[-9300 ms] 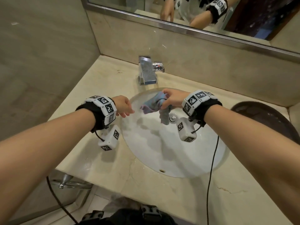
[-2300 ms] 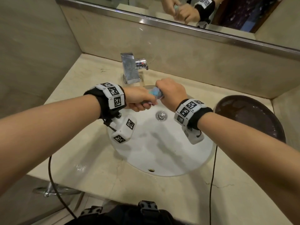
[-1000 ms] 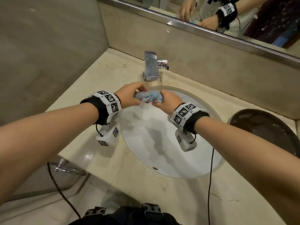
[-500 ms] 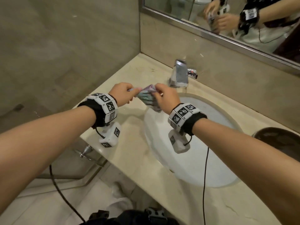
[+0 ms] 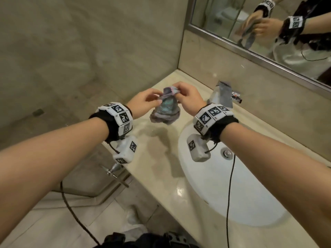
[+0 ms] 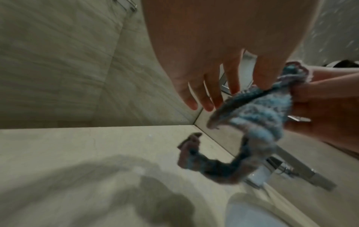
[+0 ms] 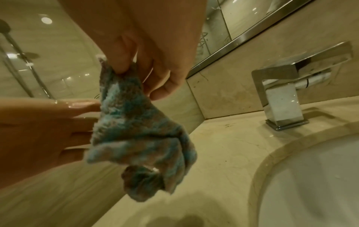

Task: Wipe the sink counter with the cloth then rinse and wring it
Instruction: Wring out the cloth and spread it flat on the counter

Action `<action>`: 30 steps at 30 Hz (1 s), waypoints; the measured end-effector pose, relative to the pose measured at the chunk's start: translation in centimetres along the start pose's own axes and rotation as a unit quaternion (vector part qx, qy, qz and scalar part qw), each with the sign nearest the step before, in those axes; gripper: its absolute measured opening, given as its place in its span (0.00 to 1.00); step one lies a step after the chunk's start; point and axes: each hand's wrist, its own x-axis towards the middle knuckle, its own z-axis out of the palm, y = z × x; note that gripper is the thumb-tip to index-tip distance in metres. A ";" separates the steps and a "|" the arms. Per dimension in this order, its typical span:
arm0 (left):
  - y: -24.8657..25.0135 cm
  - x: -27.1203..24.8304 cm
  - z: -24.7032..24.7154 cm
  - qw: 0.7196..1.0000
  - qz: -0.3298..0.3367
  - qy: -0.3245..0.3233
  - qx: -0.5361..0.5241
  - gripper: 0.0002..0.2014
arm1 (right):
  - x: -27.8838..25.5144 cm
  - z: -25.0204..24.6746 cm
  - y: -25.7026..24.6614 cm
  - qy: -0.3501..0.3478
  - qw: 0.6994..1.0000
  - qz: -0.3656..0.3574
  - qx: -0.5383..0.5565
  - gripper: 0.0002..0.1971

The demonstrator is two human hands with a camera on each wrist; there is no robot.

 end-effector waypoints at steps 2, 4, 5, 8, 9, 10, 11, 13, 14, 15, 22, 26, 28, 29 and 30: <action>0.5 0.3 -0.4 1.000 0.023 0.005 -0.015 0.14 | 0.6 0.3 -0.7 -0.011 1.000 0.003 0.000 0.07; 0.8 0.4 -0.7 0.999 0.031 0.008 -0.032 0.06 | 1.3 0.3 -1.1 -0.007 1.000 0.006 -0.007 0.06; 1.0 0.5 -0.9 0.998 0.030 0.009 -0.047 0.06 | 1.6 0.2 -1.2 -0.005 1.000 0.009 -0.005 0.06; 1.5 0.7 -1.6 0.997 0.017 0.013 -0.080 0.14 | 2.0 -0.1 -1.5 -0.018 0.999 0.028 -0.010 0.12; 1.8 0.7 -1.8 0.996 0.009 0.014 -0.088 0.16 | 2.1 0.0 -1.5 -0.024 0.999 0.026 -0.029 0.13; 1.9 0.8 -2.0 0.996 0.001 0.013 -0.093 0.17 | 2.1 0.0 -1.6 -0.029 0.998 0.018 -0.052 0.14; 2.2 0.8 -2.2 0.996 -0.004 0.012 -0.093 0.18 | 2.2 0.1 -1.7 -0.034 0.997 0.010 -0.063 0.13; 2.7 0.6 -2.4 0.997 0.002 0.005 -0.077 0.19 | 2.2 0.0 -2.3 -0.058 0.997 0.004 -0.042 0.10; 2.9 0.6 -2.6 0.998 0.013 0.002 -0.066 0.19 | 2.2 -0.2 -2.5 -0.075 0.997 -0.001 -0.030 0.14; 3.2 0.5 -2.7 0.998 0.027 0.001 -0.057 0.18 | 2.2 -0.4 -2.8 -0.092 0.995 -0.008 -0.027 0.19; 3.4 0.8 -4.1 0.999 0.038 0.035 0.006 0.07 | 2.8 -1.2 -3.4 -0.081 0.987 -0.003 -0.137 0.07; 4.8 1.1 -4.9 0.983 0.069 0.101 0.135 0.09 | 2.7 -2.3 -4.1 -0.030 0.974 0.017 -0.222 0.20; 5.8 1.6 -5.6 0.981 0.068 0.130 0.123 0.06 | 2.6 -2.8 -4.9 -0.040 0.970 0.012 -0.240 0.22; 6.0 1.9 -5.9 0.983 0.066 0.130 0.107 0.09 | 2.6 -3.1 -5.3 -0.053 0.972 0.010 -0.229 0.21; 6.2 2.1 -6.1 0.987 0.063 0.125 0.080 0.13 | 2.6 -3.5 -5.6 -0.061 0.978 0.013 -0.199 0.21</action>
